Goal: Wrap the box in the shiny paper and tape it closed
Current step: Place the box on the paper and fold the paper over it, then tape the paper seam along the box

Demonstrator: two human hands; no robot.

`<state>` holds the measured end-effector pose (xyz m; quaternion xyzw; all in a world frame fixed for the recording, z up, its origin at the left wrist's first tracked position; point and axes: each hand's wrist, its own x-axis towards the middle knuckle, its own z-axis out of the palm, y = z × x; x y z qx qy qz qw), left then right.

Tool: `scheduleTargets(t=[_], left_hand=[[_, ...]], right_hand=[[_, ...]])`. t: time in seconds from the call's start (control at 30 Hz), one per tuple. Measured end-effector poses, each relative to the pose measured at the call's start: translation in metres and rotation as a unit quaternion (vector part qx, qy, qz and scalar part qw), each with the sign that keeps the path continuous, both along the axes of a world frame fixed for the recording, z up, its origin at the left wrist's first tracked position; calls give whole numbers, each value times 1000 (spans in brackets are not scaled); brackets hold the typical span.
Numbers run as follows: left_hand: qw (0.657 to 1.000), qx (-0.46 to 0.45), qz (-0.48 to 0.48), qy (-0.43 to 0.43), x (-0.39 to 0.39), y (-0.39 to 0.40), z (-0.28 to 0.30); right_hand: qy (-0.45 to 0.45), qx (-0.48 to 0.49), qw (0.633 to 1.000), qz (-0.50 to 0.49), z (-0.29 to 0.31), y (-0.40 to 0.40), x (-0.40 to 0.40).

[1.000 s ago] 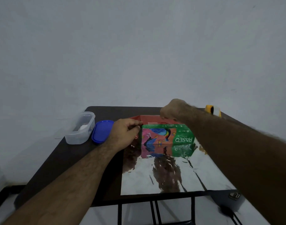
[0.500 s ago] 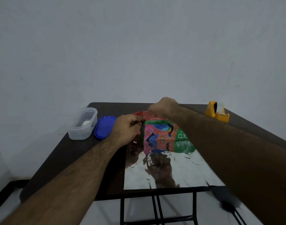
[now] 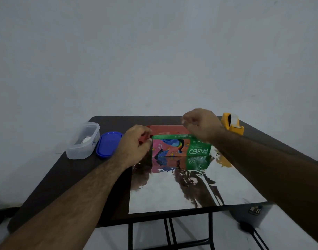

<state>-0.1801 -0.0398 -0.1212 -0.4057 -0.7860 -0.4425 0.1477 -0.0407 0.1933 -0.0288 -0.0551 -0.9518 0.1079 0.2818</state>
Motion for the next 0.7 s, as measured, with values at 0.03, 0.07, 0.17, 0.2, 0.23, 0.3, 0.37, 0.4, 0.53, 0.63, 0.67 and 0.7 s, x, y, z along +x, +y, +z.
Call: scheduleTargets(t=[0.03, 0.07, 0.17, 0.2, 0.23, 0.3, 0.37, 0.4, 0.53, 0.63, 0.67, 0.7], left_hand=[[1000, -10, 6, 17, -1, 1, -1], [999, -20, 7, 38, -1, 2, -1], [994, -37, -17, 98, 1, 3, 3], [992, -44, -23, 116, 2, 4, 5], [989, -58, -22, 138, 5, 6, 5], [978, -107, -6, 179, 13, 10, 4], [967, -152, 16, 205, 16, 14, 2], [962, -165, 27, 216, 16, 14, 1], [942, -195, 63, 266, 13, 12, -1], [943, -161, 70, 284, 13, 12, 2], [948, -139, 69, 277, 14, 14, 8], [956, -117, 66, 261, 14, 17, 16]], right_hand=[[-29, 43, 999, 14, -7, 6, 9], [-71, 88, 994, 11, -16, 11, 16], [-153, 176, 972, -6, -36, 18, 29], [-154, 178, 972, -5, -40, 18, 31], [-143, 175, 974, -4, -44, 17, 31], [-112, 172, 979, -7, -49, 15, 31], [-92, 186, 978, -13, -52, 12, 30], [-90, 192, 977, -18, -54, 11, 29], [-81, 195, 976, -53, -57, 8, 29], [-5, 238, 969, -61, -63, 15, 32], [21, 246, 968, -52, -65, 19, 33], [44, 250, 966, -39, -66, 23, 35]])
